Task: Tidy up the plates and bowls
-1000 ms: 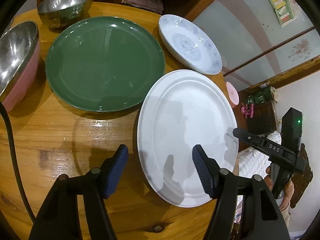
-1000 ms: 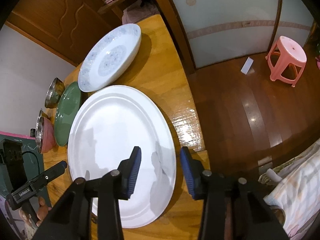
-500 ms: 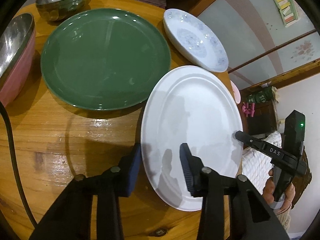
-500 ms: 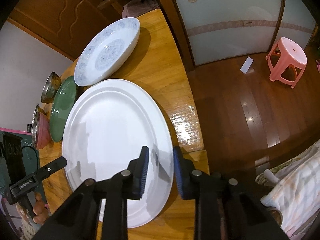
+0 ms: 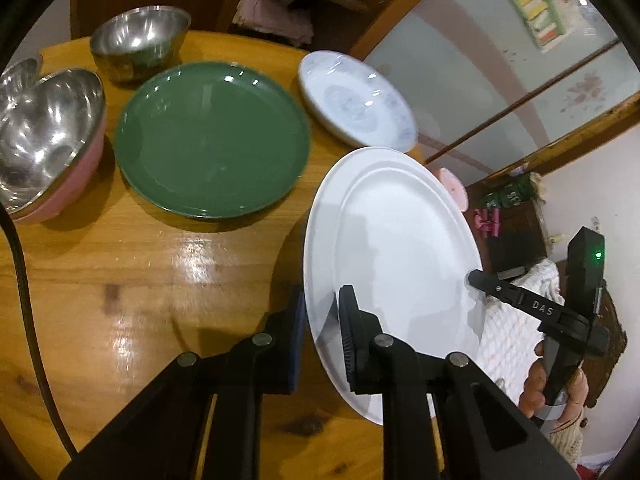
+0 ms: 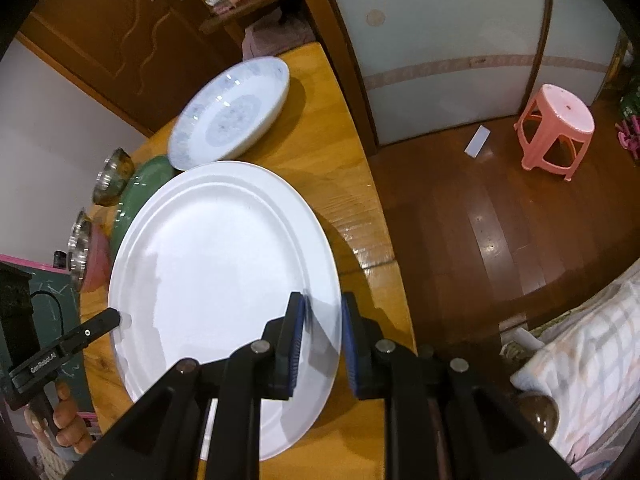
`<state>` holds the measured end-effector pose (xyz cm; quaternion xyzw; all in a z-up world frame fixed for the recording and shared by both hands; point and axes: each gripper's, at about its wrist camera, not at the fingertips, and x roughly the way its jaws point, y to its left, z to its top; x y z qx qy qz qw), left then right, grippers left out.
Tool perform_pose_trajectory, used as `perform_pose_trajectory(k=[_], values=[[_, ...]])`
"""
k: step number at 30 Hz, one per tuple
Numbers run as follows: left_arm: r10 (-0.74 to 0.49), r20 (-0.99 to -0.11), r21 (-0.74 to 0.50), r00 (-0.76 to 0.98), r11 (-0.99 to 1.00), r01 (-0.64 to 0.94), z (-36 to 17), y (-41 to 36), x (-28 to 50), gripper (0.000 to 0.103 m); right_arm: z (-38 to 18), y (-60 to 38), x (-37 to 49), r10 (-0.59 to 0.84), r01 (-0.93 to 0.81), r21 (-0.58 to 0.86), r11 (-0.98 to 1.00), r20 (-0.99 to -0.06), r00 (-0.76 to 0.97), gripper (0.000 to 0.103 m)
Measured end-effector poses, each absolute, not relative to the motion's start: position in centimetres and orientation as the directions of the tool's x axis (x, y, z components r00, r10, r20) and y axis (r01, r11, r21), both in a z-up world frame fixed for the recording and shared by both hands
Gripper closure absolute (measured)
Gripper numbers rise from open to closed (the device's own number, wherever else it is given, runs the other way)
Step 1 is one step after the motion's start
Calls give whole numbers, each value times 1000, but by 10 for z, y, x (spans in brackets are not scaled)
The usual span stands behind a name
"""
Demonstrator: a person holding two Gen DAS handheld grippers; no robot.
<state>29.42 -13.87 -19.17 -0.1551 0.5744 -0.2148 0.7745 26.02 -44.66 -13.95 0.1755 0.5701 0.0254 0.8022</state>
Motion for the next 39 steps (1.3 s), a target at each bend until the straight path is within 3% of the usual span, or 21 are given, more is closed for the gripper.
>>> perform_pose_trajectory(k=[8,14,24,31,39], values=[[-536,-782,-478,319,843,246,-133,-125,237,88,-76,-429,195,189,138,278,951,-871,453,85],[-551,-772,-464,317,829,312,-122,-113,189,88,-60,-419,145,130,140,228,964,-856,500,84],[-514,-823,-447,241,849,283,-186,-99,149,88,-110,-390,103,30,133,110,985,-870,492,84],[-465,-865,-428,188,880,205,-238,-85,139,87,-152,-377,95,38,144,119,982,-882,470,84],[-460,-858,-421,230,885,198,-236,-76,144,86,-168,-373,104,52,146,133,980,-887,459,83]])
